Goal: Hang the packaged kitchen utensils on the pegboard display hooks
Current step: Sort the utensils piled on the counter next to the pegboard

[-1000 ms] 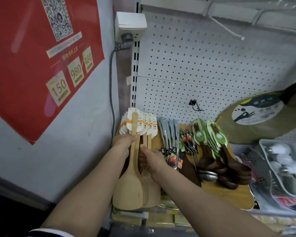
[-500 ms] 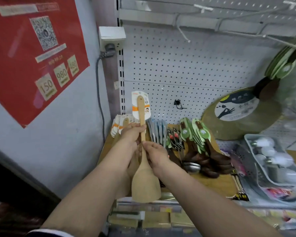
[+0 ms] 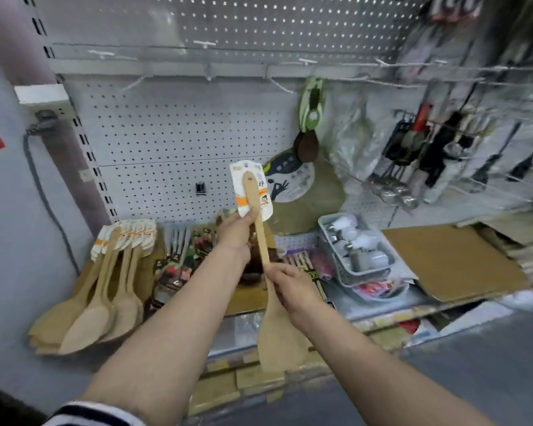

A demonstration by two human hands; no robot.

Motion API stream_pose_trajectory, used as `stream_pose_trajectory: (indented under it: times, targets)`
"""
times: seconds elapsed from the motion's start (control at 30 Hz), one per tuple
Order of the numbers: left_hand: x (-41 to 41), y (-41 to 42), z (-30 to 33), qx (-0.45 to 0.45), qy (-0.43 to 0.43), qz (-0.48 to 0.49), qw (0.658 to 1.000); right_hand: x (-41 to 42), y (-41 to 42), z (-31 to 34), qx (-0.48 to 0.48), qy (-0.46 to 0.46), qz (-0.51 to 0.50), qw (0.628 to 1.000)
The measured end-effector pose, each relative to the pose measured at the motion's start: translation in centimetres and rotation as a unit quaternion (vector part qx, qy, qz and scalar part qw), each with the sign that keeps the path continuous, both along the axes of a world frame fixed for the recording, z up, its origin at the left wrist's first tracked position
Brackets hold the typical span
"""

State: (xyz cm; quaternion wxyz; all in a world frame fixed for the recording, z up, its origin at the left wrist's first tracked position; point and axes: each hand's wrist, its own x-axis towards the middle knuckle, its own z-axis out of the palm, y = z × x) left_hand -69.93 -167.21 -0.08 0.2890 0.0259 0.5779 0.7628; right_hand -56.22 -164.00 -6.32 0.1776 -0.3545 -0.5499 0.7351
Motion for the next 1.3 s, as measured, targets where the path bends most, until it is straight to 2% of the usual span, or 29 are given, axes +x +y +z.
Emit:
stream_pose_trajectory:
  times: [0.17, 0.37, 0.63, 0.8, 1.0, 1.3]
  targets:
    - [9.5, 7.4, 0.3, 0.004, 0.012, -0.064, 0.998, 10.0, 5.2, 0.5, -0.007, 0.023, -0.067, 0.997]
    - [19.3, 14.3, 0.4, 0.011, 0.0, -0.138, 0.99, 19.9, 11.4, 0.0, 0.024, -0.013, -0.13, 0.991]
    - [26.8, 24.1, 0.4, -0.009, 0.013, -0.22, 0.975, 26.5, 18.6, -1.8, -0.033, 0.02, -0.216, 0.976]
    - [30.3, 32.7, -0.1, 0.004, 0.01, -0.272, 0.962, 29.3, 26.9, -0.7, -0.03, 0.048, -0.258, 0.964]
    - [32.7, 45.5, 0.4, 0.038, -0.007, -0.276, 0.96, 31.6, 39.7, 1.6, -0.005, 0.052, -0.273, 0.961]
    - [35.4, 62.7, 3.4, 0.034, -0.004, -0.24, 0.97, 35.0, 56.1, 3.6, -0.01, 0.034, -0.259, 0.965]
